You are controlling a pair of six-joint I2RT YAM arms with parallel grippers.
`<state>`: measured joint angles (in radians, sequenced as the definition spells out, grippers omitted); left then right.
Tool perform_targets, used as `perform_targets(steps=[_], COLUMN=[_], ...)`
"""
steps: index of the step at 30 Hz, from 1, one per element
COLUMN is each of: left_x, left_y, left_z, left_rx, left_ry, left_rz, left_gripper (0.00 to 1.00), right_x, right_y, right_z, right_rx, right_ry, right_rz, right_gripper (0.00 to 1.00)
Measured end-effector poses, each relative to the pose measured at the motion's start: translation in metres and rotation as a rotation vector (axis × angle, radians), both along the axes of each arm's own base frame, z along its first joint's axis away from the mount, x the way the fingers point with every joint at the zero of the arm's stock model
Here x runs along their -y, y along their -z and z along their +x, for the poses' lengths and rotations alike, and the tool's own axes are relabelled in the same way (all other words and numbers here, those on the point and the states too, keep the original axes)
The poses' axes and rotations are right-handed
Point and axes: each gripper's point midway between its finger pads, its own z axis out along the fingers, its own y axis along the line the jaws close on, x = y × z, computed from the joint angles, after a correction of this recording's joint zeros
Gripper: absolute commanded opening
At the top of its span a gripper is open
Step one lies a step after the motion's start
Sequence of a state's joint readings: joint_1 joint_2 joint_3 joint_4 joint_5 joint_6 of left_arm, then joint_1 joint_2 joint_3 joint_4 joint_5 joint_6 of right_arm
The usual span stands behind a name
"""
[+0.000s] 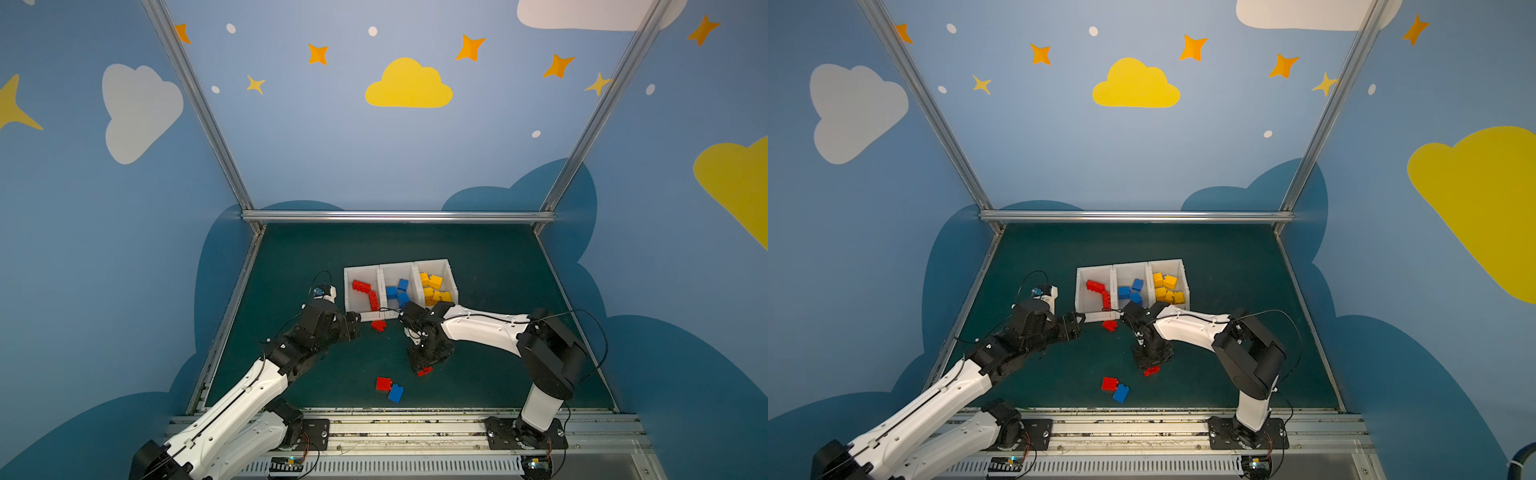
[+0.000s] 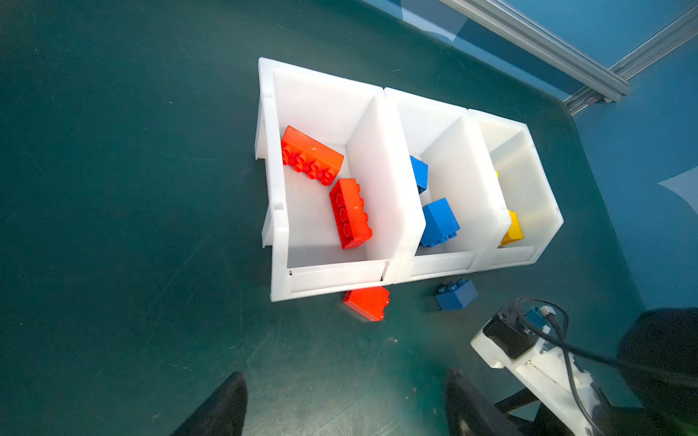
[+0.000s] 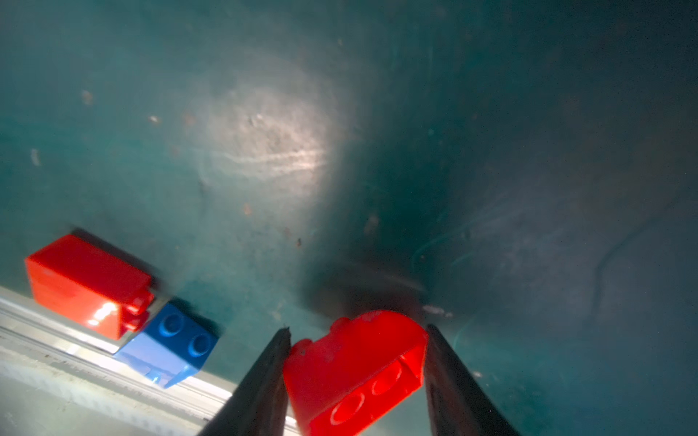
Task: Sort the legos into containers by color
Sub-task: 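Carry the red brick with the right gripper into the nearest compartment and release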
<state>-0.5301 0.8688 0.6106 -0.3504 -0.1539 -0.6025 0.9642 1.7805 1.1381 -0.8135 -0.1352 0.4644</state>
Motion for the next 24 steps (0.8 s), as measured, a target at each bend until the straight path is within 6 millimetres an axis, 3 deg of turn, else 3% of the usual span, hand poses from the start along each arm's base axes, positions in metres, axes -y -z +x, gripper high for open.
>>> perform_targets(steps=[4,9,16,24], left_x=[-0.001,-0.003,-0.010,-0.017], left_y=[-0.005,-0.012,-0.017,-0.009], left_z=[-0.001,-0.004,-0.014,-0.027], left_rx=[0.015,0.036,0.053,0.027], left_ry=[-0.001,-0.004,-0.019,-0.033], left_rz=[-0.009,-0.019,-0.045,-0.051], left_gripper=[0.82,0.82,0.82,0.83], right_x=[-0.009,-0.028,-0.072,-0.126], right_y=[-0.016,-0.050,-0.099,-0.113], right_z=[0.010,0.034,0.102,0.170], right_rx=[0.025,0.084,0.199,0.273], right_ry=[-0.014,-0.033,-0.055,-0.073], right_rz=[0.020,0.080,0.188,0.274], right_gripper=[0.49,0.49,0.49,0.49])
